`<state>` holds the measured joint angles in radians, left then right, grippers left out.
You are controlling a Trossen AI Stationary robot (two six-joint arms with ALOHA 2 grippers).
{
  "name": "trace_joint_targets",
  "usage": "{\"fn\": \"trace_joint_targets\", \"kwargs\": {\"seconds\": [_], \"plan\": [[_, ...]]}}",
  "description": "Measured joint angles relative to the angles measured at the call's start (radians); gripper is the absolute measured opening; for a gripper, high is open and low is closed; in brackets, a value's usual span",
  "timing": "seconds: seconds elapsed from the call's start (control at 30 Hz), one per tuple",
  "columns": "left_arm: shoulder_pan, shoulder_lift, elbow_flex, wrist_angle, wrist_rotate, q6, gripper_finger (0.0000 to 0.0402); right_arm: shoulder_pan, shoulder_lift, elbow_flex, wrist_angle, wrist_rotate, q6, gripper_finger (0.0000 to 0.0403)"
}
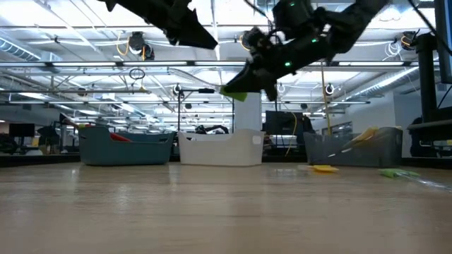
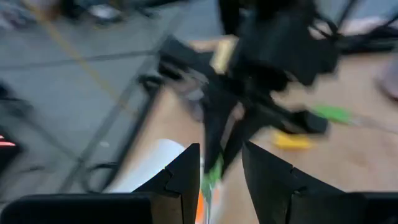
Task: Pick & Place Kitchen Items
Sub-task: Put the left green spatula into the white bin, then put the yellow spatula into the white bin
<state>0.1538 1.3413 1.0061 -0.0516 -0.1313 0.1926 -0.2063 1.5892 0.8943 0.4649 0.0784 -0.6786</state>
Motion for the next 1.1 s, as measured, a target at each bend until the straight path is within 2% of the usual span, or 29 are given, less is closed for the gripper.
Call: {"fn": "trace_joint_targets", "kwargs": {"seconds": [0.17,0.37,0.63,0.77,0.87,1.1], "plan": [[0.000,-0.030,0.000,0.003,-0.156,0.030,0.0122,-0.073,0.112,0.084,-0.025,0.001,0.049,0.0023],[0.000,-0.030,0.000,-0.010,-0.262,0.022,0.0122,-0.138,0.192,0.108,-0.141,0.130,0.060,0.0024],[-0.005,-0.029,0.000,-0.043,-0.263,-0.003,0.0122,-0.203,0.224,0.110,-0.133,0.151,0.085,0.0024],[-0.013,-0.029,0.000,-0.062,-0.263,-0.013,0.0122,-0.234,0.223,0.110,-0.135,0.084,0.089,0.0029],[-0.019,-0.029,0.000,-0.087,-0.263,-0.016,0.0122,-0.248,0.226,0.111,-0.133,0.025,0.091,0.0048],[-0.026,-0.029,0.000,-0.113,-0.261,-0.052,0.0122,-0.253,0.227,0.110,-0.127,0.025,0.117,0.0106]]}}
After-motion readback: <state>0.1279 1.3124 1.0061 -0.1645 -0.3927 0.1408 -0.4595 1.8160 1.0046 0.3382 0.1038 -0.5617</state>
